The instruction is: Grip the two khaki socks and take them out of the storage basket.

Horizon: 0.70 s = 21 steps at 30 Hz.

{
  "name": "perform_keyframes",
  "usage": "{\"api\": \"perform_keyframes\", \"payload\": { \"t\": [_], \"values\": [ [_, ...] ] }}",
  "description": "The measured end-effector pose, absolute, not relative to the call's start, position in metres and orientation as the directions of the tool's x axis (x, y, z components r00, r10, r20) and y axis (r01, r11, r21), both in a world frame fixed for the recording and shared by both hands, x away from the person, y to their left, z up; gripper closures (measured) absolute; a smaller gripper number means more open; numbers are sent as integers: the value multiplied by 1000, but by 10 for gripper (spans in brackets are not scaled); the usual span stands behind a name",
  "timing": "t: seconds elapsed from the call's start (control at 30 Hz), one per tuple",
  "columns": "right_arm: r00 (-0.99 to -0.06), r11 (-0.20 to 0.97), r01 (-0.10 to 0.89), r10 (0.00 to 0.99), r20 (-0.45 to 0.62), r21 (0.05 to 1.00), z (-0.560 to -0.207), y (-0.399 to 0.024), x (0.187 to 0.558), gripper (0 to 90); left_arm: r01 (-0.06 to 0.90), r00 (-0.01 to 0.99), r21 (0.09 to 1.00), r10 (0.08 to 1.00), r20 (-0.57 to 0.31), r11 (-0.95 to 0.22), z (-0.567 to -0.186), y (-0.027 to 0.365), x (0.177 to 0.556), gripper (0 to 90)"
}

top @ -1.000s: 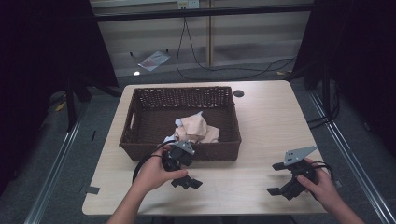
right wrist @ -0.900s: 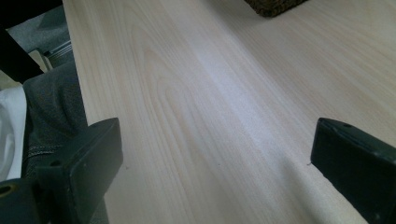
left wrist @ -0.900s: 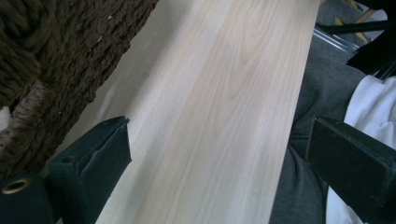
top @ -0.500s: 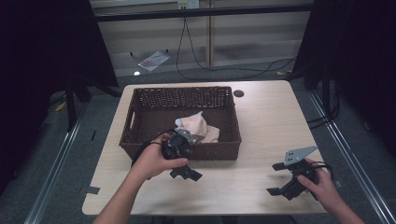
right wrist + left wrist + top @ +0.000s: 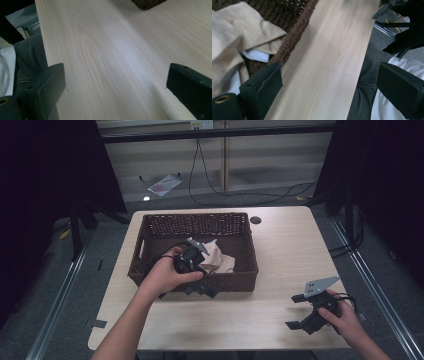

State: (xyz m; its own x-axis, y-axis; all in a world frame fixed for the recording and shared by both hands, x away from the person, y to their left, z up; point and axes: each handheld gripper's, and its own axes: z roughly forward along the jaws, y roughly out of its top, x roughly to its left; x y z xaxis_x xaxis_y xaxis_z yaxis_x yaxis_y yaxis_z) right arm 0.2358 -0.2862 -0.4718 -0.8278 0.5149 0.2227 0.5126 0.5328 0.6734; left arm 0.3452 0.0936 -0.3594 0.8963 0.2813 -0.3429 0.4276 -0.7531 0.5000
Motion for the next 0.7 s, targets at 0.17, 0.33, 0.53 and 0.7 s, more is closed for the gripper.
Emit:
{"api": "perform_keyframes", "payload": {
  "t": [0.17,0.33,0.53,0.7],
  "values": [
    [-829,538,511,515,218,671,-472,-286,236,23,466,880,504,321,-352,-727,-354,92,354,67],
    [-828,537,513,515,221,670,-472,-286,236,23,483,873,492,352,-339,-724,-352,94,369,75],
    [-829,537,512,514,220,670,-472,-286,236,23,531,846,489,406,-345,-692,-353,96,382,75],
    [-830,539,510,513,219,671,-472,-286,236,23,552,834,486,441,-333,-677,-355,96,397,75]
  ]
}}
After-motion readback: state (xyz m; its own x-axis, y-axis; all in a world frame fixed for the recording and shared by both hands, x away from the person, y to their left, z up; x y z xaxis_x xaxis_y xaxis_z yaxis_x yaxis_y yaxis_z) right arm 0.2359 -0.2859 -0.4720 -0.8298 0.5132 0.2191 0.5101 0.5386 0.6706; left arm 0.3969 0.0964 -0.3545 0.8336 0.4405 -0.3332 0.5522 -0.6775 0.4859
